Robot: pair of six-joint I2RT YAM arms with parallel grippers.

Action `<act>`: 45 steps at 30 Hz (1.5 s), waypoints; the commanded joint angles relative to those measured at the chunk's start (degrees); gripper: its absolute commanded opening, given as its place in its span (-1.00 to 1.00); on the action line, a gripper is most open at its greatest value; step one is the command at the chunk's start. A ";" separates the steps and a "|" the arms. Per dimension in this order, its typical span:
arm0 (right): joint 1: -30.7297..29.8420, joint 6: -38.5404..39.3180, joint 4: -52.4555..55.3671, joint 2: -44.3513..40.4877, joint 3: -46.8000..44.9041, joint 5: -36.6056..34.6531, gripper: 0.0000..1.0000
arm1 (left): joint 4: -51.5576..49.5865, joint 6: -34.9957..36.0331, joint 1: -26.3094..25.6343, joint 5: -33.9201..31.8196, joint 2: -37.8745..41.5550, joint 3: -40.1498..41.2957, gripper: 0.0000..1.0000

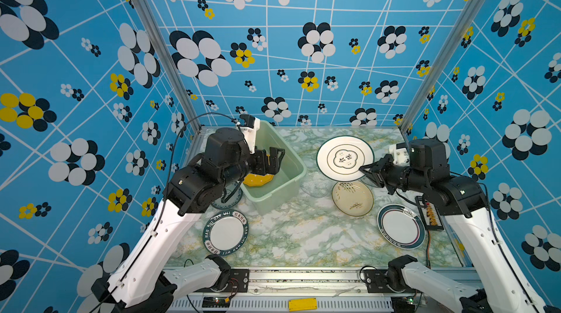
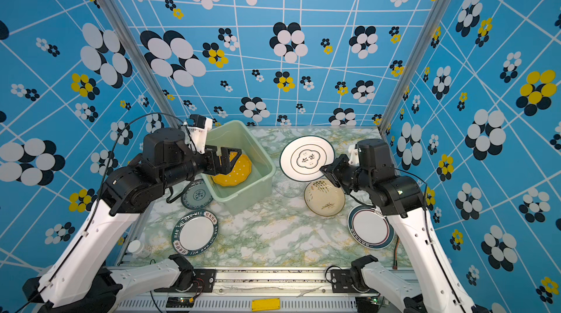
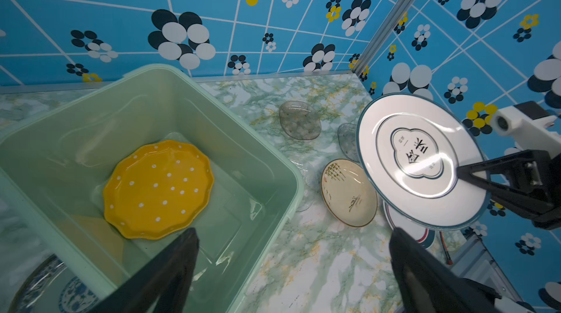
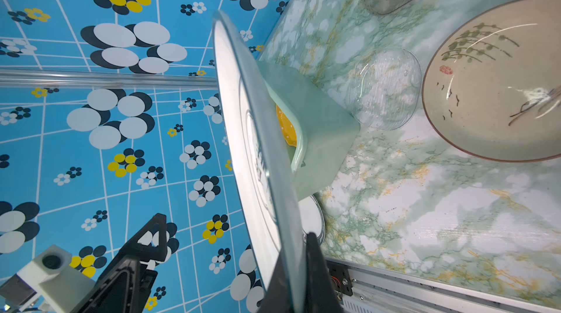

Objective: Place the plates into the plastic bin on the countertop
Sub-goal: Place the plate in the plastic bin.

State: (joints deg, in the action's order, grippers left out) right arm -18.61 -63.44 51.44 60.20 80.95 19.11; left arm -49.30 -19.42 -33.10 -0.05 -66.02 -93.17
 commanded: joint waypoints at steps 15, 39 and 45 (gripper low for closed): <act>-14.07 -8.07 -12.73 20.35 15.20 -7.97 -1.00 | -3.01 -4.17 13.64 -0.75 1.20 6.25 0.99; -31.75 -21.32 -3.58 69.86 63.50 -23.35 -1.00 | -11.35 -12.53 15.84 -7.69 4.52 6.24 0.99; -33.65 -29.46 -2.41 74.26 66.25 -29.03 -1.00 | -11.88 -12.52 15.79 -7.77 5.09 7.01 0.99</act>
State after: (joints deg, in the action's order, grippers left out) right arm -52.01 -87.92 48.07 134.82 145.40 -4.29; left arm -59.61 -31.16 -17.93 -6.94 -61.93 -87.31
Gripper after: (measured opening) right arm 0.075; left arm 0.992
